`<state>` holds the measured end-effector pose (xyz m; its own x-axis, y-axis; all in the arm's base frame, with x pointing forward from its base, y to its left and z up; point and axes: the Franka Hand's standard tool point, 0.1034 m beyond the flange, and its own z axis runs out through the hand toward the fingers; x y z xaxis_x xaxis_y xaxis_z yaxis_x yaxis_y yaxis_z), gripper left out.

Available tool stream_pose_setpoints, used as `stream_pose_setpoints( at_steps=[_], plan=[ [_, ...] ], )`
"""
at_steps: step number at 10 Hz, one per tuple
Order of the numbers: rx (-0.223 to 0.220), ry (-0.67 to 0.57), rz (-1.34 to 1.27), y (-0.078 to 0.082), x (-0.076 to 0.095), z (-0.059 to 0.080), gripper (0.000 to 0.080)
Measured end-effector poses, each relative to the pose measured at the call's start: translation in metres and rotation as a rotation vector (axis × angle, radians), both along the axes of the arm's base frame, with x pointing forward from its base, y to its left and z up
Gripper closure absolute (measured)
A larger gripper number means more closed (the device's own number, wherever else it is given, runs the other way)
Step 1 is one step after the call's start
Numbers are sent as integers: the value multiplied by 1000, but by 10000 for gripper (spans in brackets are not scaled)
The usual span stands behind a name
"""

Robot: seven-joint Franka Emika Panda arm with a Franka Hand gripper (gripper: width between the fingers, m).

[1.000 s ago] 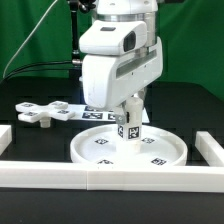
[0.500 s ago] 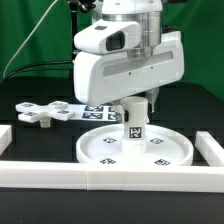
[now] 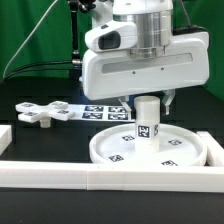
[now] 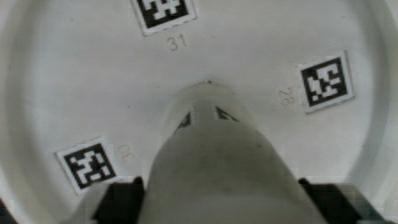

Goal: Assemble round table

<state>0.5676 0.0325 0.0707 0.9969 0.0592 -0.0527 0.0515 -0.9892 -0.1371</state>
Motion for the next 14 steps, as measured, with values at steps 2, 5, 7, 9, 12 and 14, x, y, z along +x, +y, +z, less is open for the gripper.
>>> stream_pose_setpoints(
  at_steps=[2, 5, 7, 9, 12, 14],
  plan=[
    [5, 20, -144, 0, 0, 1, 390],
    [-33, 63, -401, 3, -1, -1, 390],
    [-44, 96, -527, 4, -2, -1, 390],
    [-41, 111, -616, 4, -2, -1, 390],
    [-34, 147, -839, 7, -7, -5, 390],
    [-42, 176, -1043, 9, -11, -1, 390]
  ],
)
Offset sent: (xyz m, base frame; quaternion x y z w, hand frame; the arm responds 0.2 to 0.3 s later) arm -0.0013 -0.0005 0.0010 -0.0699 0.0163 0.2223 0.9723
